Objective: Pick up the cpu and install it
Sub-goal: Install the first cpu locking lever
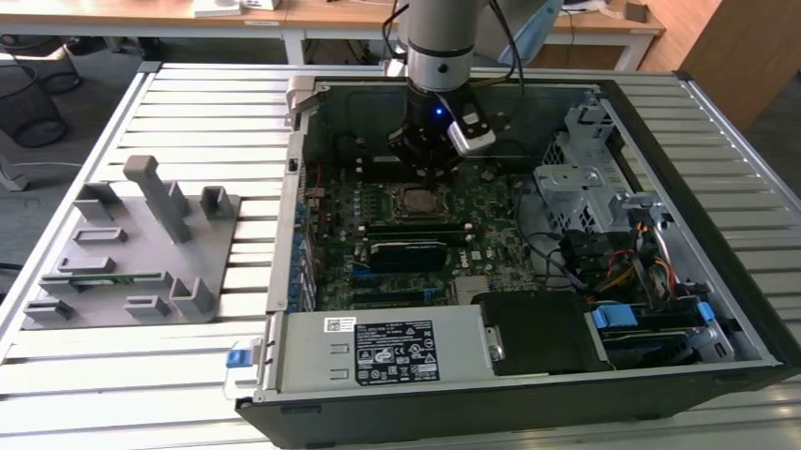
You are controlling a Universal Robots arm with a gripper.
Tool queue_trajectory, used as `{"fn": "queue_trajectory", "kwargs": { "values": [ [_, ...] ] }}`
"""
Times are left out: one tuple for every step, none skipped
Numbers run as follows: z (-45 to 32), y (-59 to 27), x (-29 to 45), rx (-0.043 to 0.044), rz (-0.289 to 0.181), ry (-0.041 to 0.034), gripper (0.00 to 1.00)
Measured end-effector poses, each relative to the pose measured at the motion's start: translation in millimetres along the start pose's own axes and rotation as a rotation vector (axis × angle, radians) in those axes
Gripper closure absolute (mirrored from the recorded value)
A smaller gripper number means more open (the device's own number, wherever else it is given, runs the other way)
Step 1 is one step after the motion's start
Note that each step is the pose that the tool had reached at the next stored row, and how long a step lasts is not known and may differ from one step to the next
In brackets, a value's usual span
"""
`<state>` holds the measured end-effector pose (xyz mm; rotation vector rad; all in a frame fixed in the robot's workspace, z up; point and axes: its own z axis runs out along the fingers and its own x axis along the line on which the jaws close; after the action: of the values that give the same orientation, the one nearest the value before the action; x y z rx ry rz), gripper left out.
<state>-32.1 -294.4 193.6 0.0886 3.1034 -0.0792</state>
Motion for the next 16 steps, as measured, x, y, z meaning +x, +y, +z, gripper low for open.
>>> {"fn": "queue_trajectory", "kwargs": {
  "values": [
    [-0.2,-0.2,0.1,-0.0015,0.000,0.0002,0.89],
    [-0.3,-0.5,0.2,-0.0044,0.000,0.0004,0.89],
    [-0.3,-0.3,0.2,-0.0080,0.000,0.0009,0.89],
    [-0.6,-0.6,0.4,-0.0127,0.000,0.0014,0.89],
    [-0.9,-0.7,0.4,-0.0188,0.001,0.0022,0.89],
    [-1.0,-0.8,0.5,-0.0241,0.001,0.0027,0.89],
    [-1.1,-0.6,0.4,-0.0282,0.001,0.0030,0.89],
    [-1.5,-0.8,0.5,-0.0316,0.001,0.0031,0.89],
    [-1.8,-0.2,0.2,-0.0363,0.002,0.0022,0.89],
    [-2.4,0.6,-0.3,-0.0406,0.002,0.0012,0.89],
    [-3.6,0.6,-0.4,-0.0430,0.002,0.0004,0.89],
    [-5.0,0.6,-0.5,-0.0434,0.002,0.0003,0.89],
    [-7.1,0.4,-0.6,-0.0427,0.002,0.0006,0.89],
    [-8.7,0.2,-0.6,-0.0420,0.002,0.0011,0.89],
    [-9.1,0.3,-0.6,-0.0422,0.002,0.0010,0.89],
    [-9.1,0.3,-0.6,-0.0424,0.002,0.0009,0.89]
  ]
}}
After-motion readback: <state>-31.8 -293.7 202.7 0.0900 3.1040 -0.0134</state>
